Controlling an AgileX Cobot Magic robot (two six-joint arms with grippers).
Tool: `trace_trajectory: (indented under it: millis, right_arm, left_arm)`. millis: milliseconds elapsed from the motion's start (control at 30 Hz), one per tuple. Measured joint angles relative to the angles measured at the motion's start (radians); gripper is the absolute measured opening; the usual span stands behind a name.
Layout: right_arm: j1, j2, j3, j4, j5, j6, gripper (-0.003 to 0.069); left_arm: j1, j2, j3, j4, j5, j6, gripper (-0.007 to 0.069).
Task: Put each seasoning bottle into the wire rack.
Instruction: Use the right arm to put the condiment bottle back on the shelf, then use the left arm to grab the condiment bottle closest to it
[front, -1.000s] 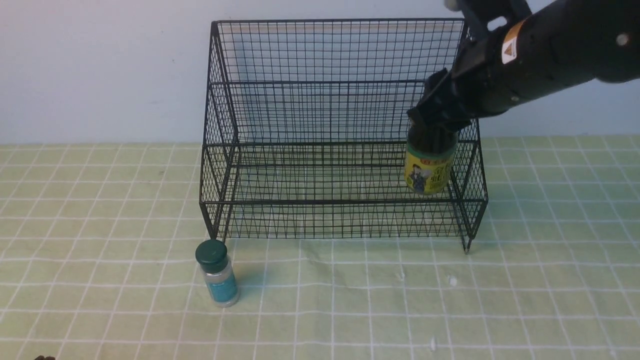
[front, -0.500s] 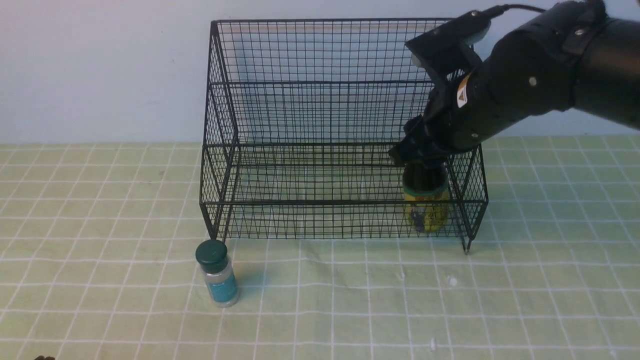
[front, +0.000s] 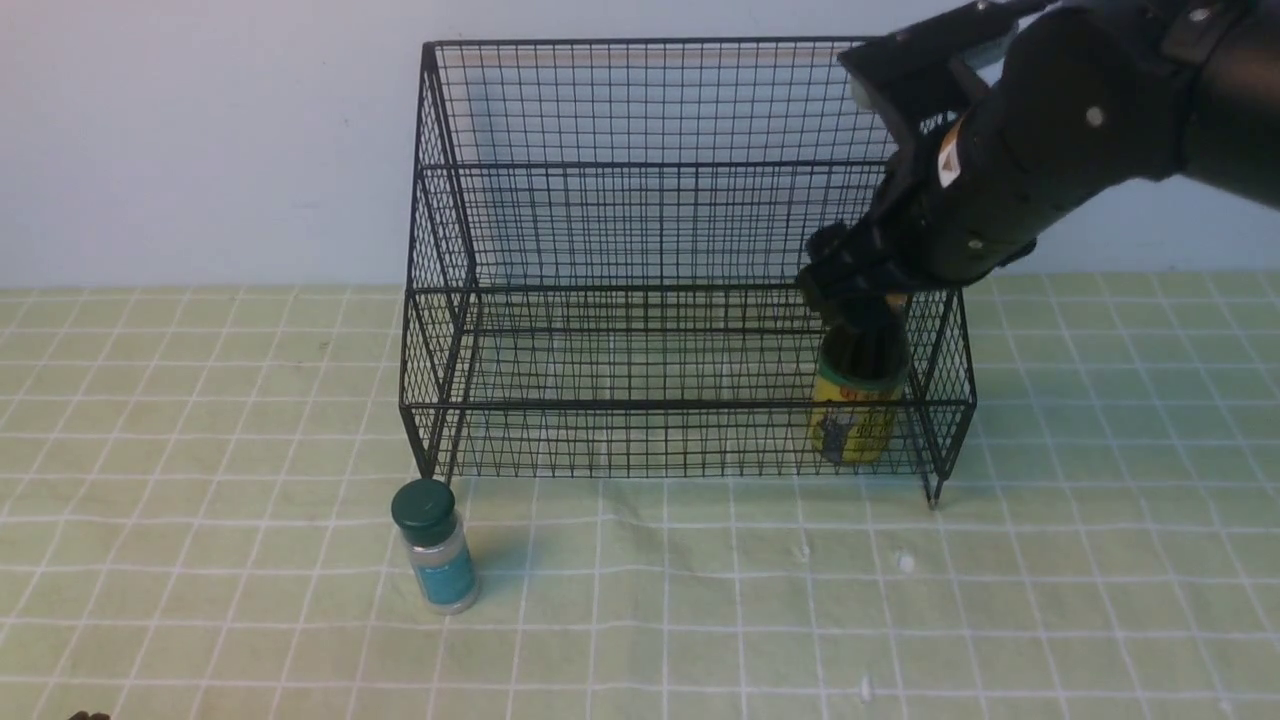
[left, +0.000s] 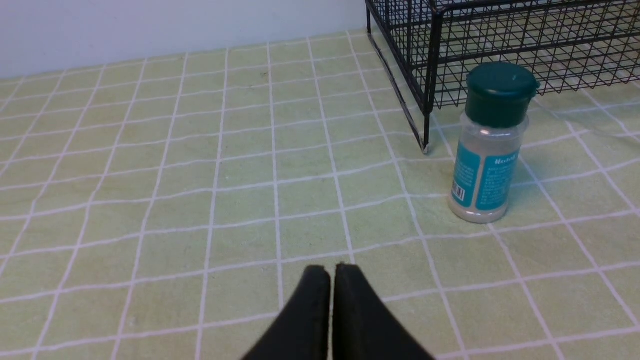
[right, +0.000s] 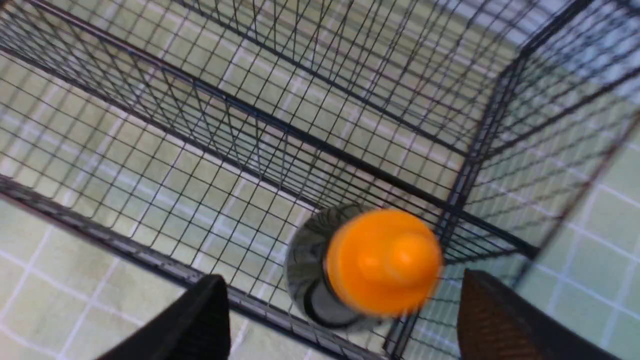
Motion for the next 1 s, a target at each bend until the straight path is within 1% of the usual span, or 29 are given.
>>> trace_trajectory:
  millis: [67, 100, 200, 300, 367, 400, 467, 500, 633, 667, 767, 833, 900, 933, 1000]
  right_arm:
    - [0.000, -0.069, -0.015, 0.000, 0.037, 0.001, 0.0519]
    - [0.000, -0.111, -0.019, 0.000, 0.051, 0.002, 0.0491]
    - [0.000, -0.234, -0.024, -0.001, 0.084, 0.004, 0.0372]
    - [0.000, -0.371, -0.024, -0.006, 0.109, 0.031, 0.0225]
    - [0.000, -0.509, -0.012, -0.015, 0.115, 0.072, 0.0087]
    - [0.000, -0.573, 0.003, -0.020, 0.115, 0.090, 0.0046]
    - [0.000, -0.639, 0.025, -0.028, 0.112, 0.109, 0.0020]
    - [0.000, -0.737, 0.060, -0.042, 0.104, 0.133, 0.0003]
    - [0.000, -0.993, 0.215, -0.089, 0.059, 0.197, -0.0012]
    - [0.000, -1.118, 0.311, -0.114, 0.015, 0.218, -0.0013]
    - [0.000, -1.358, 0.522, -0.165, -0.113, 0.239, -0.0013]
    - [0.000, -1.453, 0.605, -0.183, -0.174, 0.241, -0.0013]
    - [0.000, -1.572, 0.716, -0.202, -0.279, 0.243, -0.0013]
    - [0.000, -1.594, 0.727, -0.203, -0.291, 0.243, -0.0013]
    - [0.000, -1.670, 0.839, -0.217, -0.426, 0.244, -0.0015]
  left_arm:
    - [0.000, 0.000, 0.000, 0.000, 0.000, 0.000, -0.0006]
    - [0.000, 0.000, 0.000, 0.000, 0.000, 0.000, -0.0006]
    - [0.000, 0.000, 0.000, 0.000, 0.000, 0.000, -0.0006]
    - [0.000, 0.000, 0.000, 0.000, 0.000, 0.000, -0.0006]
    - [0.000, 0.000, 0.000, 0.000, 0.000, 0.000, -0.0006]
    - [0.000, 0.000, 0.000, 0.000, 0.000, 0.000, -0.0006]
    - [0.000, 0.000, 0.000, 0.000, 0.000, 0.000, -0.0006]
    - [0.000, 0.000, 0.000, 0.000, 0.000, 0.000, -0.0006]
    - [0.000, 0.000, 0.000, 0.000, 0.000, 0.000, -0.0006]
    - [0.000, 0.000, 0.000, 0.000, 0.000, 0.000, -0.0006]
    - [0.000, 0.000, 0.000, 0.000, 0.000, 0.000, -0.0006]
    - [0.000, 0.000, 0.000, 0.000, 0.000, 0.000, -0.0006]
    - [0.000, 0.000, 0.000, 0.000, 0.000, 0.000, -0.0006]
    - [0.000, 0.000, 0.000, 0.000, 0.000, 0.000, -0.0006]
    - [0.000, 0.000, 0.000, 0.000, 0.000, 0.000, -0.0006]
